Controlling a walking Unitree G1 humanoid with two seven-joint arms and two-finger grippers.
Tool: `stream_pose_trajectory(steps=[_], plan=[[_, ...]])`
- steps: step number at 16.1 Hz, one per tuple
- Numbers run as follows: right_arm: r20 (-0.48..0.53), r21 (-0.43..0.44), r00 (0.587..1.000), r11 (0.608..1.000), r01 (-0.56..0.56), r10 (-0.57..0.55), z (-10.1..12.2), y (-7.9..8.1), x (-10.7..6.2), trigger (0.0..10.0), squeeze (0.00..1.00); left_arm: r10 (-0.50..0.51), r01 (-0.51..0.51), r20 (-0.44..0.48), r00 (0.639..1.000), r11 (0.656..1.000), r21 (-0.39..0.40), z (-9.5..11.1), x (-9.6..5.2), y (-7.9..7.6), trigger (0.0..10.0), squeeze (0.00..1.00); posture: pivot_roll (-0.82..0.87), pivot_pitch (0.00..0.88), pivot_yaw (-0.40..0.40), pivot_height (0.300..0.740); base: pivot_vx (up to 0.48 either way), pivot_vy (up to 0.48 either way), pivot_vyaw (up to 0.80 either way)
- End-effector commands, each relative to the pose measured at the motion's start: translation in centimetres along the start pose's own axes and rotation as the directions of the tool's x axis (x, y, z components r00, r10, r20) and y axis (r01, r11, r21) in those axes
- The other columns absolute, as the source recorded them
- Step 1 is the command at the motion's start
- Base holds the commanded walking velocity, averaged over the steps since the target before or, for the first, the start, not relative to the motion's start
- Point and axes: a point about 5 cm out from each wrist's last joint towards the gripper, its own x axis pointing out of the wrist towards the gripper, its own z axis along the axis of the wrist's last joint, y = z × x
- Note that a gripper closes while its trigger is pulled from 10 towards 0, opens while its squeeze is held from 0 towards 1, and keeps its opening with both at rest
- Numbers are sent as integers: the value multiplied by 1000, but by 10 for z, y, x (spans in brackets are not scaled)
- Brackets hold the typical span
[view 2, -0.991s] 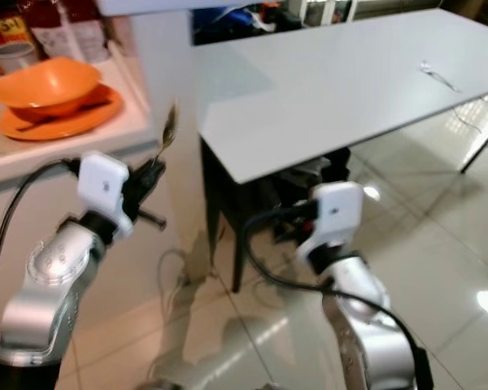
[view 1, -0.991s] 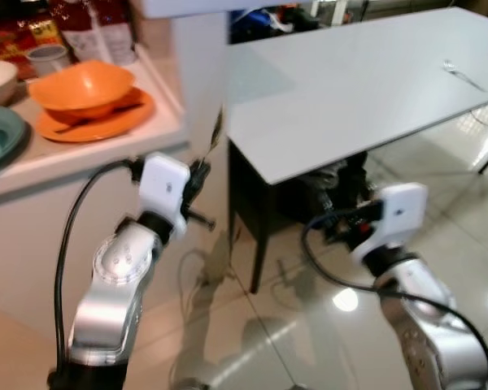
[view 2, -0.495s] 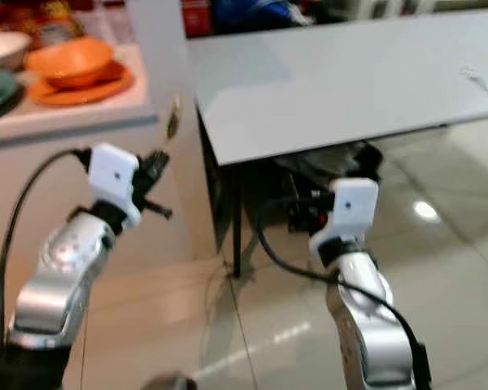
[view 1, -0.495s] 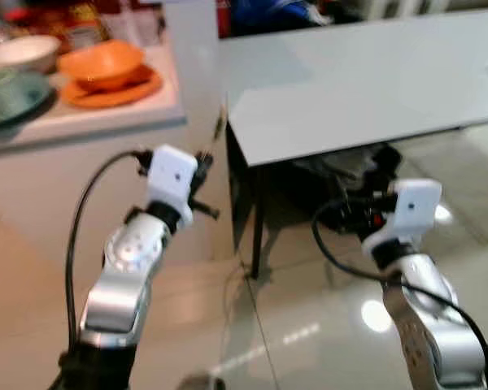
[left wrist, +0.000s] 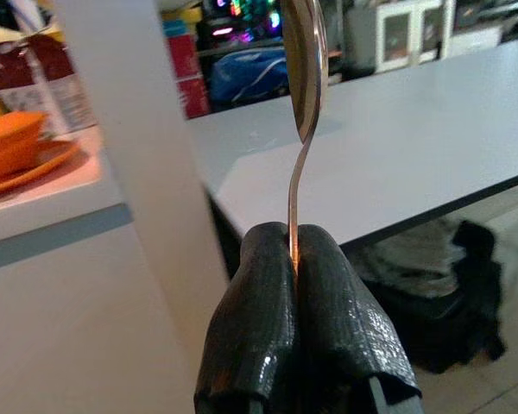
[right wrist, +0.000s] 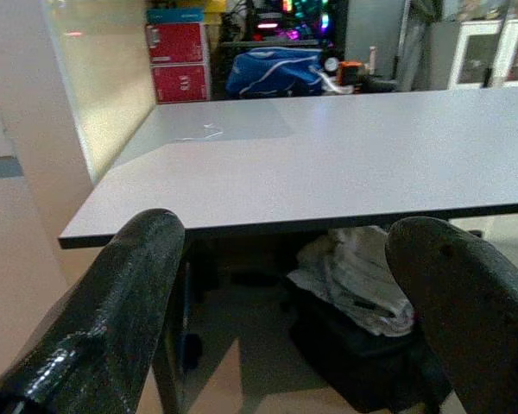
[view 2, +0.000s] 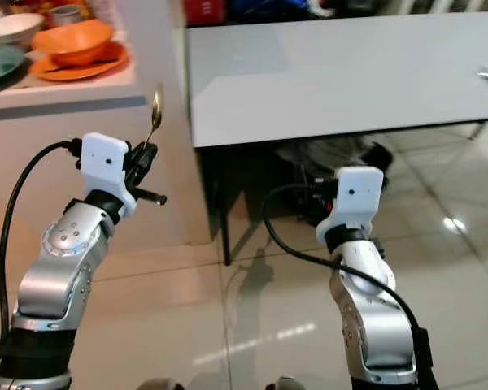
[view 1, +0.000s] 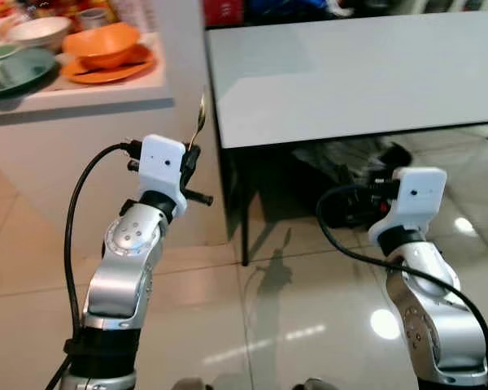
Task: Setting the table
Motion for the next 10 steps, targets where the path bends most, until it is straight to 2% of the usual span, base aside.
stream_pose_trajectory(steps=[1,4,6,7,10], plan=[[14,6,1000,1000,-14,14,5,4,1,10000,0,27,-27,6,1000,1000,5,1,-1,5,10000,0,54,71,30,740,0,0,0],[6,3,1000,1000,-23,23,3,4,5,10000,0,34,-34,21,999,999,6,3,-2,4,10000,0,64,66,12,740,0,0,0],[18,41,999,998,-39,38,5,8,9,10000,0,24,-25,44,999,1000,6,6,-1,6,10000,0,65,59,7,740,0,0,0],[11,60,999,998,-34,33,5,7,10,10000,0,10,-11,47,999,1000,7,7,0,4,10000,0,63,62,9,740,0,0,-775],[11,63,1000,998,-19,19,5,3,10,10000,0,-26,27,60,998,1000,-9,8,2,-2,10000,0,56,58,13,740,319,0,-785]])
